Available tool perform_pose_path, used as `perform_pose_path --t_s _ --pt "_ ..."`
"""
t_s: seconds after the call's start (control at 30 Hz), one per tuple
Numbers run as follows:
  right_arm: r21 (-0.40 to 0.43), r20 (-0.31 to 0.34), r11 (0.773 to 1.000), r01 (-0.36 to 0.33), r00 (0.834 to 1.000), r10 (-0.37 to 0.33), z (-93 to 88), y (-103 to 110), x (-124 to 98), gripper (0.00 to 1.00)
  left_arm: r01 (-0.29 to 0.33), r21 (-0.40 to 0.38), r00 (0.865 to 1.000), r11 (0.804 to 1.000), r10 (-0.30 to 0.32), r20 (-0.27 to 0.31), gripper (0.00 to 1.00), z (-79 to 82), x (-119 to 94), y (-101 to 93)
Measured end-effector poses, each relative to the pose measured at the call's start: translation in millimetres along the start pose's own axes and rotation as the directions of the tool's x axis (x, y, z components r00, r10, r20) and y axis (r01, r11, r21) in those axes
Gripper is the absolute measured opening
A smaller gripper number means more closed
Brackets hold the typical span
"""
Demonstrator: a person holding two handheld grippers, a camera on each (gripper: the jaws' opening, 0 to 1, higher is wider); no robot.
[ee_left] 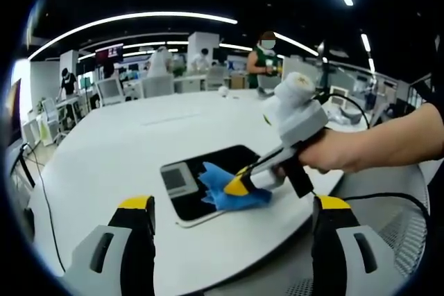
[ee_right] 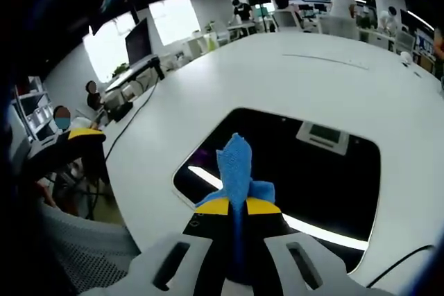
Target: Wipe the mirror surface with the cleaning cloth until all visible marks leave the cleaned area.
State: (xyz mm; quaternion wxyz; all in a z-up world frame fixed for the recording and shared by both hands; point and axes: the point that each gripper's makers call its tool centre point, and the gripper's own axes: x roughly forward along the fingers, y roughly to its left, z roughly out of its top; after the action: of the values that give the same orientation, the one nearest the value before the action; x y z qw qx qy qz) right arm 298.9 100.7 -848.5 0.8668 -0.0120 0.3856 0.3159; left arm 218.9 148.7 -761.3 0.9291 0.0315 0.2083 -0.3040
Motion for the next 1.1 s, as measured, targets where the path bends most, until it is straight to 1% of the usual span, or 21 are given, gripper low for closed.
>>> perform_pose_path --t_s 0.33,1.1 --pt "-0.011 -0.008 1.0 -0.006 1.0 0.006 1.8 -2 3 0.01 -0.002 0.003 1.0 1.0 0.002 0.004 0.94 0.7 0 0.3" --pt "-0.006 0.001 1.0 0.013 1.0 -0.013 17.5 -15 15 0.01 0.009 0.0 1.0 1.0 -0.009 -0.007 0.95 -0.7 1 -1.4"
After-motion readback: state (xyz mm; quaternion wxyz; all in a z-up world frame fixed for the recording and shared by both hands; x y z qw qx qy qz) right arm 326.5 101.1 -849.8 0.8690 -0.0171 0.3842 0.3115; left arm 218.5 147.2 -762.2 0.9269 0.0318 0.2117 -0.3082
